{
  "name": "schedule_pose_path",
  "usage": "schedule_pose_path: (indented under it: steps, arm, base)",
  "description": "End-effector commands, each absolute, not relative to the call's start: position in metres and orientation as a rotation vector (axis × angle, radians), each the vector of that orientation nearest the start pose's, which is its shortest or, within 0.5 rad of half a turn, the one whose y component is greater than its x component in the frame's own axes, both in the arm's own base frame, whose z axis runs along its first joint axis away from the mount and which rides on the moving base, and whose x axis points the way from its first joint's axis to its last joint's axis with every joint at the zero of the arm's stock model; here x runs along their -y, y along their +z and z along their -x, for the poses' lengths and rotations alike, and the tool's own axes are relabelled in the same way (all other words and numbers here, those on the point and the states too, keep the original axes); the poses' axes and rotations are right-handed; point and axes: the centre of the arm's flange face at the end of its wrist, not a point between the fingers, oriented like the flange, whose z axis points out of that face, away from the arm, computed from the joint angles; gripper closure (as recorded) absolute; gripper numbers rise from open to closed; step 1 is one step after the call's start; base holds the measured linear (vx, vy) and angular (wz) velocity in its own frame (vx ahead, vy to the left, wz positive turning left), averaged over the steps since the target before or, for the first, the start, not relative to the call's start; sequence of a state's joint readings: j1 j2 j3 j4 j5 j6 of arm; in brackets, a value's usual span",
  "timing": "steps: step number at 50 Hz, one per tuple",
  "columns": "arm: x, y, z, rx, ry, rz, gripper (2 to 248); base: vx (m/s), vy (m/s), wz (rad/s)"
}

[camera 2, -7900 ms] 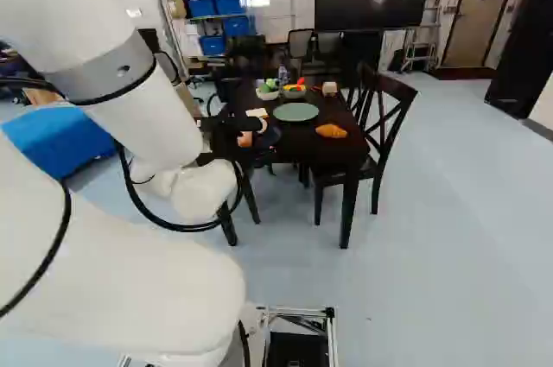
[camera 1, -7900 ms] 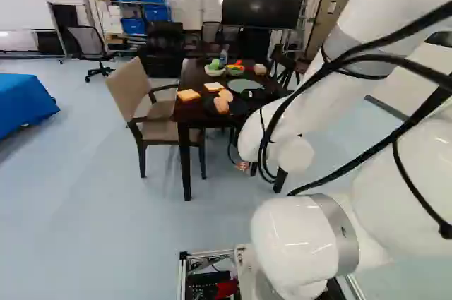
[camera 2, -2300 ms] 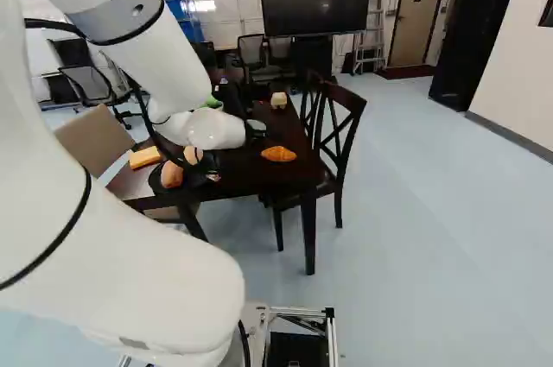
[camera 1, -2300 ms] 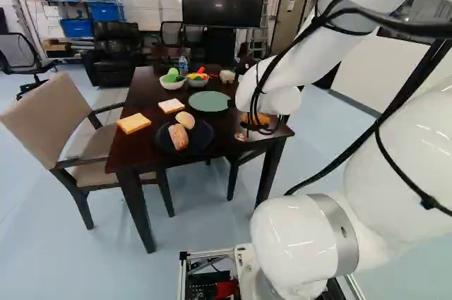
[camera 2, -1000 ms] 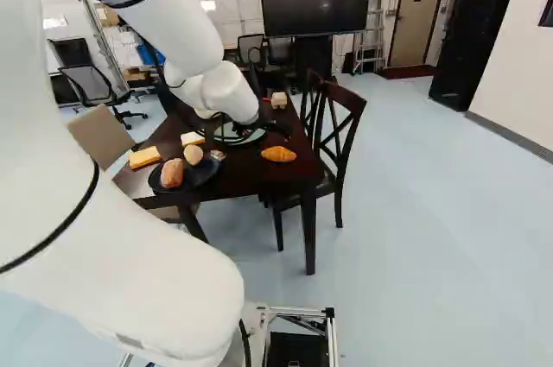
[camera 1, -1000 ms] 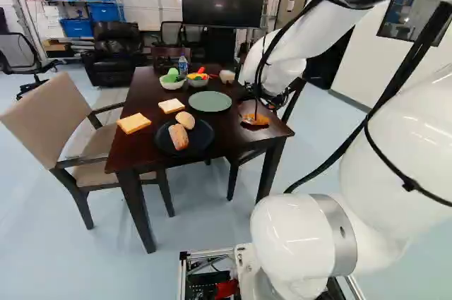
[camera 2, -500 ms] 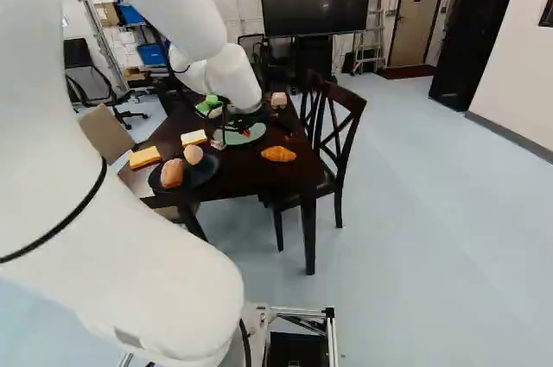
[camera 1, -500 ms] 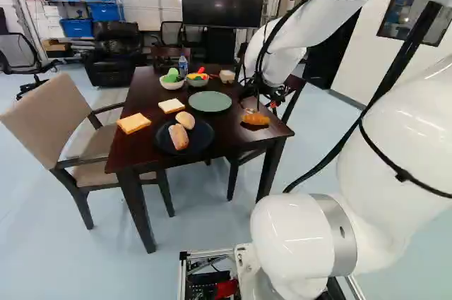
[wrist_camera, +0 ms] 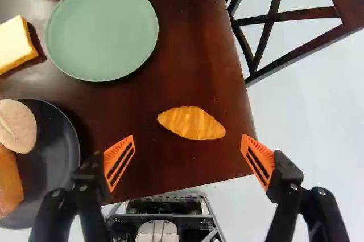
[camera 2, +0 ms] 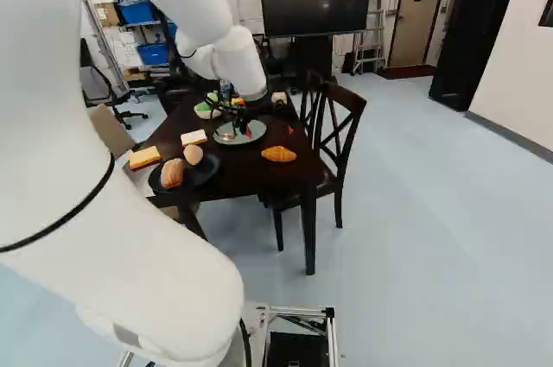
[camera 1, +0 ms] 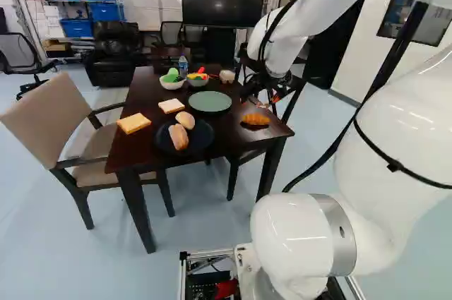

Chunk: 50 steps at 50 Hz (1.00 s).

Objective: Move the croissant to the empty plate

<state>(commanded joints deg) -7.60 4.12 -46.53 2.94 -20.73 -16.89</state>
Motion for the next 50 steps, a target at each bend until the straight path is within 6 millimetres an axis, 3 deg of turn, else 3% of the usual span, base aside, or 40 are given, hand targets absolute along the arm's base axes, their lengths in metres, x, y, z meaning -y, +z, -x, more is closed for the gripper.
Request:
schedule_pose_path:
  steps: [17,42,50]
  arm:
    - [0.068,0.517,-0.462,0.452,-0.629,3.139,3]
    - [0.080,0.512,-0.496,0.436,-0.360,3.128,3]
    - [0.082,0.512,-0.507,0.513,-0.301,3.116,3]
  base:
    - [0.000,0.000,0.000]
    - [0.000,0.000,0.000]
    - [0.000,0.000,0.000]
